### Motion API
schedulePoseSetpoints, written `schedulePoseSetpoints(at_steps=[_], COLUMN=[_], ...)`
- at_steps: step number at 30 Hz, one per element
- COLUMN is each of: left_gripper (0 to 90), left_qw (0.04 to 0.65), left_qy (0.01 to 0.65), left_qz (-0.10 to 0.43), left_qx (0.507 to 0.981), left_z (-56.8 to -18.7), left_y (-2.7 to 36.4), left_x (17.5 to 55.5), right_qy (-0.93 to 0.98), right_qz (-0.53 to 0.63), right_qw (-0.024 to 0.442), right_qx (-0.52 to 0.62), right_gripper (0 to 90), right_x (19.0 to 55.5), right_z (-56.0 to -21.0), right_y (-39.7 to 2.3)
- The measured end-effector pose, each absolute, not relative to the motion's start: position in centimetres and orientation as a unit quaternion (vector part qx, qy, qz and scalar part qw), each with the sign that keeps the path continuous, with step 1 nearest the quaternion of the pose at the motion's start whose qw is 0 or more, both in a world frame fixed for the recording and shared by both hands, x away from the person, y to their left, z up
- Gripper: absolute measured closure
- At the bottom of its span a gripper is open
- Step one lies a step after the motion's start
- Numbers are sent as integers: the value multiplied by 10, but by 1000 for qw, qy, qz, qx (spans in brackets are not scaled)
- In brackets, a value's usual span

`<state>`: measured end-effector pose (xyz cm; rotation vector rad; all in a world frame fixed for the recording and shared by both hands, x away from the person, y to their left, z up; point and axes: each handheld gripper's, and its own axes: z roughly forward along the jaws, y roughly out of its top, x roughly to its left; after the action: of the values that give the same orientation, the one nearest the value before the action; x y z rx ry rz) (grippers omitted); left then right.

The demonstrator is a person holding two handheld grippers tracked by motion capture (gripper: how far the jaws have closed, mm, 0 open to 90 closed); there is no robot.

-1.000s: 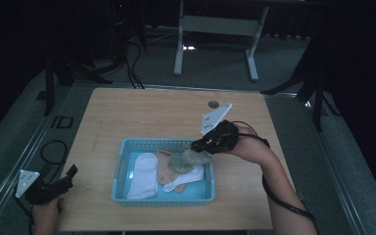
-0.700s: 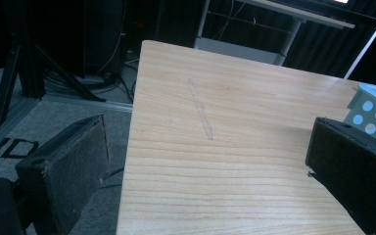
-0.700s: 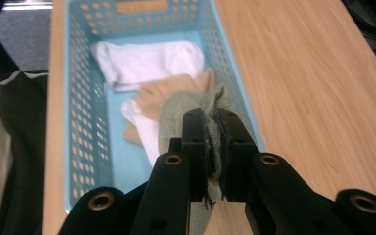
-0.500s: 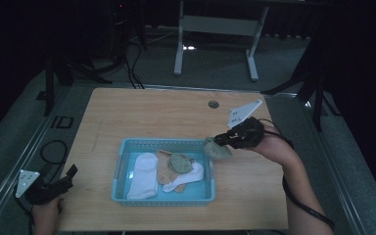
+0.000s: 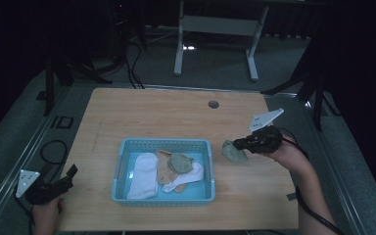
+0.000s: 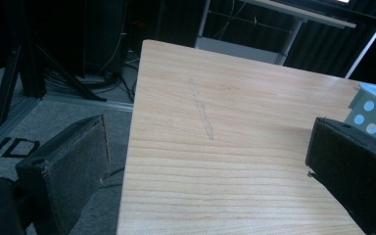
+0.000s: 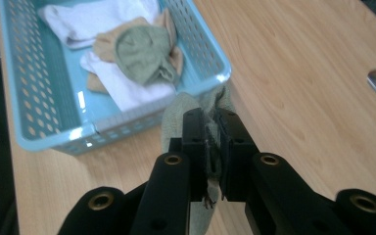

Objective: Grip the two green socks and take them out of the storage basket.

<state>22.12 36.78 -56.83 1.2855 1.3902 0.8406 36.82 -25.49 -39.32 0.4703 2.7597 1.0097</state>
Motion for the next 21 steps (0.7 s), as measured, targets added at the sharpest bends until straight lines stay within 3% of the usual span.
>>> schedulePoseSetpoints(at_steps=[21], left_gripper=[24], left_qw=[510], left_qy=[577], left_qz=[349], left_qx=[534], left_z=[-568], left_y=[368], left_x=[221], right_qy=[912], right_qz=[338], right_qw=[55], right_qx=[227], right_gripper=[830], right_x=[378], right_z=[-467], right_y=[-280])
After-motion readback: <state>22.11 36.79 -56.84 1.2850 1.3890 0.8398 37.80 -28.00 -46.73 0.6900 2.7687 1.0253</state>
